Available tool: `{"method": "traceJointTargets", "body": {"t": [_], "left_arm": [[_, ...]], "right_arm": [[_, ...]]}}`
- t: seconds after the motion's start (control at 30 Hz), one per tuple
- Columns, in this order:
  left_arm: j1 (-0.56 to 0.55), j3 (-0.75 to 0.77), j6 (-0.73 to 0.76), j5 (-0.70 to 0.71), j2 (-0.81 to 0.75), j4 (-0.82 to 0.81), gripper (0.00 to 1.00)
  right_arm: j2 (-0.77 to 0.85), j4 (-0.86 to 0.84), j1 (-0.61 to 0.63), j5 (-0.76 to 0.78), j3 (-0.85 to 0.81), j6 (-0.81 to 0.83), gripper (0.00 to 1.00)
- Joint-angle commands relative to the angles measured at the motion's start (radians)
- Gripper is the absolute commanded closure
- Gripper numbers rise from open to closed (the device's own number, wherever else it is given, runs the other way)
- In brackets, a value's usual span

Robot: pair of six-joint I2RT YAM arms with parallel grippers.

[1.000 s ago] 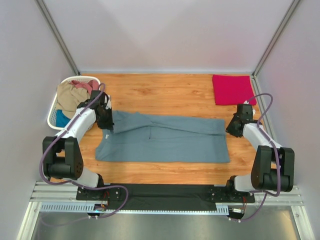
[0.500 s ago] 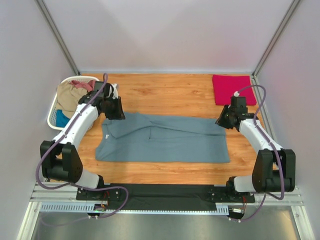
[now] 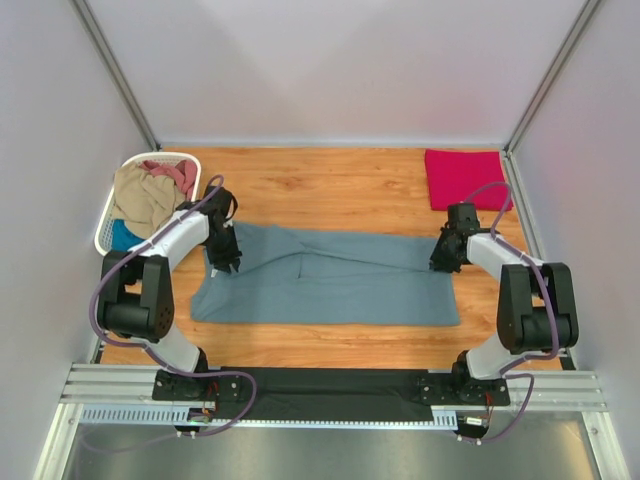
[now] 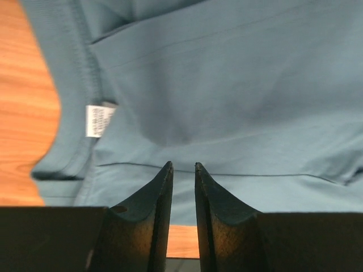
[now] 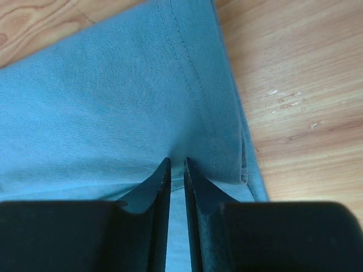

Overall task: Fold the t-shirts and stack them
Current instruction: Fold the tshirt

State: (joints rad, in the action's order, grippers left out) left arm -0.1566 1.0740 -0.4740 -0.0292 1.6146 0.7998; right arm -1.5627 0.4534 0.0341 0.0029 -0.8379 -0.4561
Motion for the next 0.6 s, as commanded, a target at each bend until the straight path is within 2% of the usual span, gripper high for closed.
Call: {"method": "traceJointTargets", "body": {"t": [0.0, 0.13, 0.17, 0.2, 0.37, 0.43, 0.57], "left_arm": [[-0.001, 0.021, -0.037, 0.127, -0.021, 0.058, 0.71], [0.003, 0.063, 0.003, 0.121, -0.102, 0.042, 0.66], [0.021, 0.084, 0.014, 0.088, -0.11, 0.039, 0.61], [0.034, 0.092, 0.04, 0.068, -0.116, 0.032, 0.59], [0.11, 0.122, 0.129, -0.122, -0.041, -0.042, 0.57], [0.117, 0.144, 0.195, -0.152, -0.009, -0.057, 0.56], [0.106, 0.234, 0.334, -0.439, 0.054, -0.141, 0.53]], "right_arm": [[0.026, 0.001, -0.002, 0.062, -0.007, 0.013, 0.84], [0.119, 0.007, 0.001, -0.027, -0.024, 0.039, 0.8], [0.153, 0.002, 0.007, -0.056, -0.03, 0.043, 0.77], [0.165, -0.004, 0.012, -0.114, -0.049, 0.049, 0.76], [0.207, 0.021, 0.09, -0.15, -0.112, 0.053, 0.73], [0.208, 0.007, 0.124, -0.181, -0.122, 0.048, 0.73], [0.202, 0.008, 0.19, -0.193, -0.144, 0.066, 0.71]]}}
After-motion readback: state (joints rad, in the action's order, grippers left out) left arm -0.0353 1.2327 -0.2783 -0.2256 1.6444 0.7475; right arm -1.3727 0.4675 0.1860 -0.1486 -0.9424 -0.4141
